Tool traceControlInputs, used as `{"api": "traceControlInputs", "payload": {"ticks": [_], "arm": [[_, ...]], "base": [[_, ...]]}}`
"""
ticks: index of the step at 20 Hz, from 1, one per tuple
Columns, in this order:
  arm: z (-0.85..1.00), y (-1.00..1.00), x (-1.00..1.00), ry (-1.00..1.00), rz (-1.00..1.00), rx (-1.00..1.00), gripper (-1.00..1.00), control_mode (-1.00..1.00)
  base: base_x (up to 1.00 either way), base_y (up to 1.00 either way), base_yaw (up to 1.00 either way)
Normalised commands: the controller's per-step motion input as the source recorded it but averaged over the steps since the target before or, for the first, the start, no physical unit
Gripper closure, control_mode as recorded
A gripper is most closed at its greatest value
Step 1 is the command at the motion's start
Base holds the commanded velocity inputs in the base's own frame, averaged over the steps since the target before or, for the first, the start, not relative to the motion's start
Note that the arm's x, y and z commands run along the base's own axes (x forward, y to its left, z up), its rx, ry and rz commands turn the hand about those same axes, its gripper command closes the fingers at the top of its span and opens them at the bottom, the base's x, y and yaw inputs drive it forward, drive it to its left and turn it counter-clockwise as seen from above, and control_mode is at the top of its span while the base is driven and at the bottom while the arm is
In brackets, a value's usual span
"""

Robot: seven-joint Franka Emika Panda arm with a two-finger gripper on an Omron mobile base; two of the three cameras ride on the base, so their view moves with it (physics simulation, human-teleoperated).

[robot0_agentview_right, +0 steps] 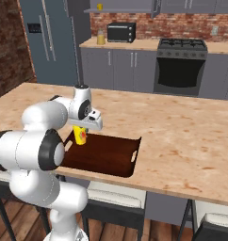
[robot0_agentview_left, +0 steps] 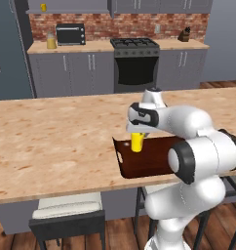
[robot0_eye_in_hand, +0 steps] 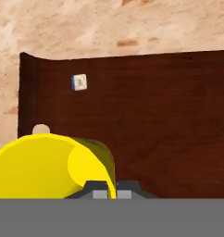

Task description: There is a tray on the dining counter. Grab the cup, mug, and pitcher and place them on the tray. The pitcher may be placed next to the tray if it cannot fit the tray.

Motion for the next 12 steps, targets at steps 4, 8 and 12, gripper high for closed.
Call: {"api": "traceControlInputs", "payload": {"ticks": [4,8,12], "arm": [[-0.19,0.08,0.21,0.0,0.0,0.0,1.0,-1.0],[-0.24,0.07,0.17,0.0,0.0,0.0,1.0,-1.0],[-0.3,0.07,0.12,0.0,0.0,0.0,1.0,-1.0]], "base": [[0.0,0.0,0.0],[0.0,0.0,0.0],[0.0,0.0,0.0]]}}
